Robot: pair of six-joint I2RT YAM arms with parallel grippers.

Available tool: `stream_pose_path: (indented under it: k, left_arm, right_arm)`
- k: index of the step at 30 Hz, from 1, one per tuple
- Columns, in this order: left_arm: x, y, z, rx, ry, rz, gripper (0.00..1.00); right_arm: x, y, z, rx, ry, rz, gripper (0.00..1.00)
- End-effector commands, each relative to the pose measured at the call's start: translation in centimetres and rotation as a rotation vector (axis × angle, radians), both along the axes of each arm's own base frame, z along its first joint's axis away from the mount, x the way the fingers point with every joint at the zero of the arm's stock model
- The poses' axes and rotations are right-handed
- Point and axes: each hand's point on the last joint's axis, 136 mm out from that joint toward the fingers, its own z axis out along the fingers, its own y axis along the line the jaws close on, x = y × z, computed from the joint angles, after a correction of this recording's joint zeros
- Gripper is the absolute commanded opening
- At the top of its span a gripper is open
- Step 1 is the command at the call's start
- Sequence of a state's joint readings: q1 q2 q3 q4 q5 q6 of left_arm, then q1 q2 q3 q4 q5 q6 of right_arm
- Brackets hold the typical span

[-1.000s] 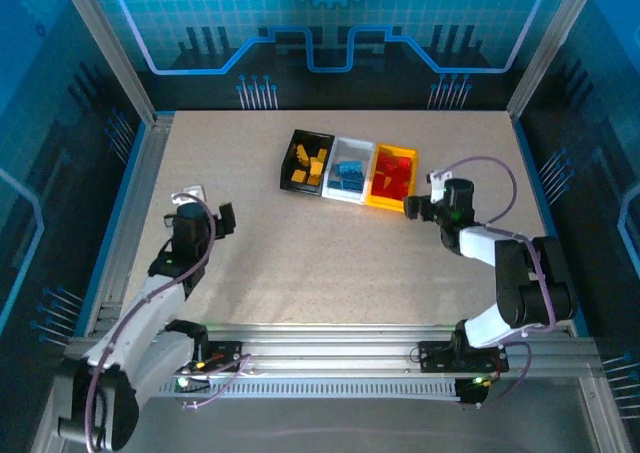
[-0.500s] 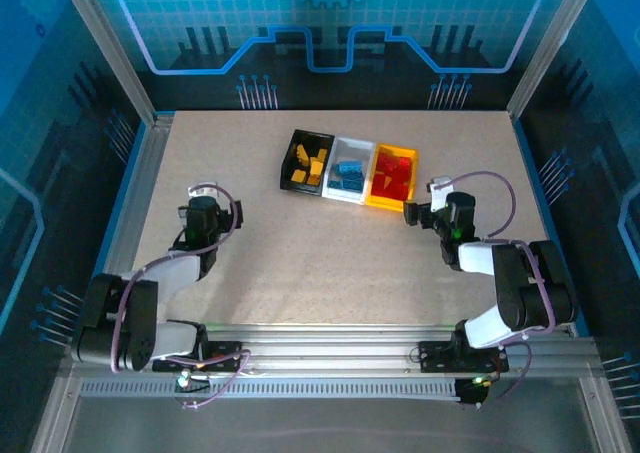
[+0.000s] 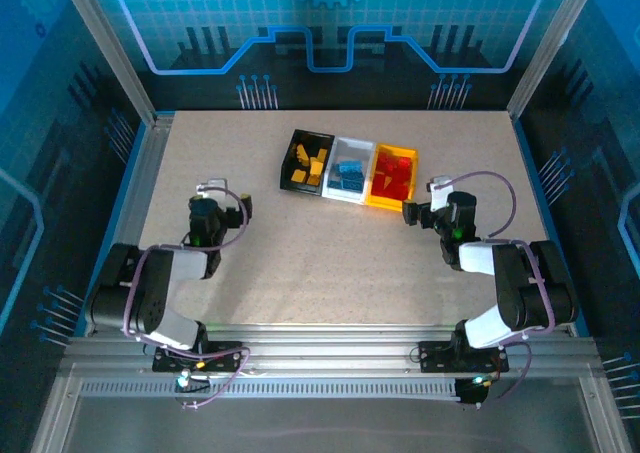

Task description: Sort the legos into containers by color

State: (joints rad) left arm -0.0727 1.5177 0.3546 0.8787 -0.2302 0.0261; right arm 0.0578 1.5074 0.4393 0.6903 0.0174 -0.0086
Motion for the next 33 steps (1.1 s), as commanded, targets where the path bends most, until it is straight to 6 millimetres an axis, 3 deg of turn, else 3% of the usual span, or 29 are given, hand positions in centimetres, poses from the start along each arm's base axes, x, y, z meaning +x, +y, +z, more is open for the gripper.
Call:
stream_pose_path:
  k: [1, 8, 33]
  left_arm:
    - [-0.1, 0.0, 1.3, -0.015, -0.103, -0.011, 0.99]
    - [0.7, 1.9, 1.0, -0.024, -0.063, 0.098, 0.99]
    - [0.7, 2.0, 1.0, -0.022, -0.064, 0.098, 0.99]
  right_arm:
    - [0.5, -0.2, 1.2, 0.003, -0.048, 0.004, 1.0]
    - [0.5, -0.1, 1.3, -0.005, -0.056, 0.001, 1.0]
    - [0.5, -0.5, 1.2, -0.011, -0.06, -0.028, 1.0]
